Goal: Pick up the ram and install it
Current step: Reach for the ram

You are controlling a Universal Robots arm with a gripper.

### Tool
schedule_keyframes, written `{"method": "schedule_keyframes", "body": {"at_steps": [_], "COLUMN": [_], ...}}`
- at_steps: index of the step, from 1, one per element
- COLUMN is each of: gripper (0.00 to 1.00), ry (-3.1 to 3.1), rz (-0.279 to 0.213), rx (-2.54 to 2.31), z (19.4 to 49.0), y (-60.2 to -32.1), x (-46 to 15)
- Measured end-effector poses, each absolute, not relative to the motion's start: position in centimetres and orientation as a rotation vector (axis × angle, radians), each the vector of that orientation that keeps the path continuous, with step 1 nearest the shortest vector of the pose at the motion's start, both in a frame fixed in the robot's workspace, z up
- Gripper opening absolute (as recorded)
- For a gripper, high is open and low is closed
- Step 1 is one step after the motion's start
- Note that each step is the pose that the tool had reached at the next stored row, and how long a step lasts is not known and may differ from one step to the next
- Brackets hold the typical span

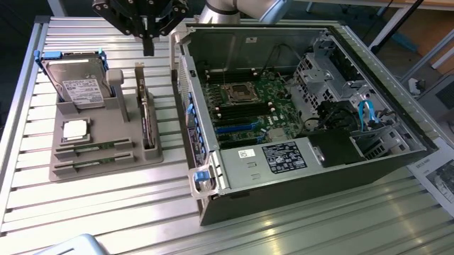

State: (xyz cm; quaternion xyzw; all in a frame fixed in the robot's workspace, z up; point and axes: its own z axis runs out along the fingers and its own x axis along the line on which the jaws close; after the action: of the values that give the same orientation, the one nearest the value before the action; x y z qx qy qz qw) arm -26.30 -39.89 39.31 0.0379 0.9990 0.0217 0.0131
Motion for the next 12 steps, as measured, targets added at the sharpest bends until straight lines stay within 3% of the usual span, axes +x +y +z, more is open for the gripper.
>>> {"method": "schedule_keyframes", "body": {"at_steps": [12], "gripper": [0.1], "ry": [3.112], "rz": [0.068], "rx": [0.118], "z": [39.3], "y": [-39.9], "x": [-31.5]}}
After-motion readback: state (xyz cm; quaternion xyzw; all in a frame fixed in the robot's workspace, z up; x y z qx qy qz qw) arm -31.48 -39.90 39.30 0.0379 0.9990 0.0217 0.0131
